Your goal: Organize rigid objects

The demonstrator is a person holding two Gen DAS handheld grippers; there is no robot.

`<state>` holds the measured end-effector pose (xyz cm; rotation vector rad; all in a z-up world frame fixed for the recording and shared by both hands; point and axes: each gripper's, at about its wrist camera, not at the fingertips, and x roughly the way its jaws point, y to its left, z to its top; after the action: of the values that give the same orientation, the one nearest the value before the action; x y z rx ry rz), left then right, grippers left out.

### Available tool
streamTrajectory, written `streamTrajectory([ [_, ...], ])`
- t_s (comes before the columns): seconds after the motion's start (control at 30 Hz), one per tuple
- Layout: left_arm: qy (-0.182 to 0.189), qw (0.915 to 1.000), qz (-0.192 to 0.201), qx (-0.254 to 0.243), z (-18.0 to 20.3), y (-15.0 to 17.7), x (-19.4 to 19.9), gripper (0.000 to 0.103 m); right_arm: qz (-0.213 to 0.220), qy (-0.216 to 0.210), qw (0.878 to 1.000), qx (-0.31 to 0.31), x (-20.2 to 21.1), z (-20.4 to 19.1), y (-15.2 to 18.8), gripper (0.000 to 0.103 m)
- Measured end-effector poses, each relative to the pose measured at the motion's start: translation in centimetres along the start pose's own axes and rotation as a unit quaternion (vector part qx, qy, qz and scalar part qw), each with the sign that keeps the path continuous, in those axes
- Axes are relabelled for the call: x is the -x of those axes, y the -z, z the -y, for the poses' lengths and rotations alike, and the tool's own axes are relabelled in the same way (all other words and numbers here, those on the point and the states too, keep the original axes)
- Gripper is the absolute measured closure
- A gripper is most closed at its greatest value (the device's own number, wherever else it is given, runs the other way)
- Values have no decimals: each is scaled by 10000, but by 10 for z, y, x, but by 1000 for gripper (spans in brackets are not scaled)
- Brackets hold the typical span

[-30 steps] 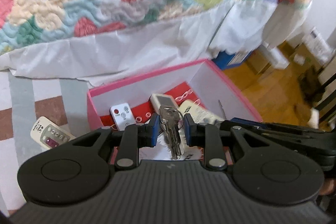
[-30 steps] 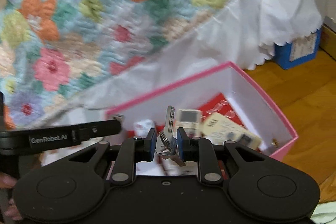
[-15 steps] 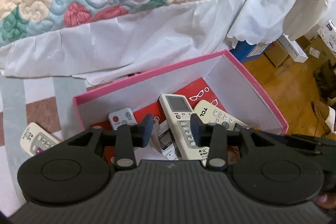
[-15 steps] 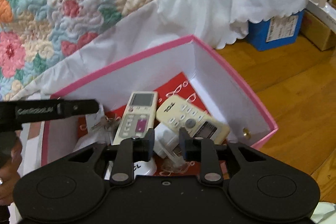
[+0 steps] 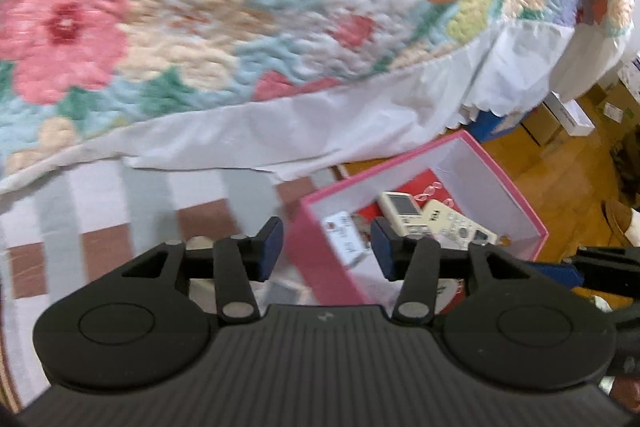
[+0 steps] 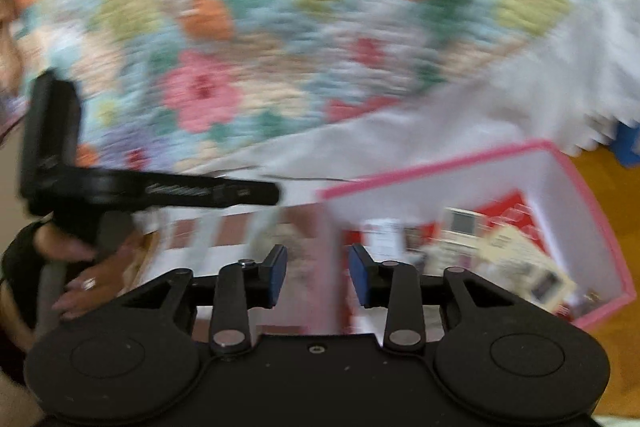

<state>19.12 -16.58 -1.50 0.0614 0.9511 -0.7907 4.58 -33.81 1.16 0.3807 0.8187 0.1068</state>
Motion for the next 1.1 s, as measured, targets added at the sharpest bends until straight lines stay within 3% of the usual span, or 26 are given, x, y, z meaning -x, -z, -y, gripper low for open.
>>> streamTrajectory([
  [0.17, -266, 9988, -93, 393, -41, 16, 12, 53, -279, -244, 9969, 700, -30, -44, 1, 57],
  [0.3, -240, 9958, -236, 855, -72, 39, 8, 53, -574, -207, 9828, 1743, -60, -75, 6, 43],
  [0.4, -143, 9929, -231, 1161, -90, 54, -2, 52, -768, -92, 9732, 2167, -90, -86, 10, 41],
  [0.57, -66, 9866, -277, 1604, -118, 68, -23, 48, -542, 377, 9769, 2031, -134, -90, 29, 41],
  [0.7, 90, 9770, -245, 2118, -141, 76, -38, 46, -384, 1022, 9694, 2198, -168, -91, 49, 41],
  [0.83, 202, 9686, -129, 2475, -155, 84, -56, 46, -200, 1210, 9644, 2342, -193, -89, 56, 41],
  [0.93, 93, 9686, -56, 2483, -158, 77, -71, 46, -262, 1431, 9619, 2316, -208, -95, 57, 37],
  [1.0, -8, 9690, 9, 2472, -160, 70, -79, 46, -297, 1755, 9663, 1859, -216, -96, 56, 28],
  [1.1, -118, 9725, 79, 2324, -165, 62, -92, 46, -285, 1852, 9727, 1369, -224, -89, 57, 27],
])
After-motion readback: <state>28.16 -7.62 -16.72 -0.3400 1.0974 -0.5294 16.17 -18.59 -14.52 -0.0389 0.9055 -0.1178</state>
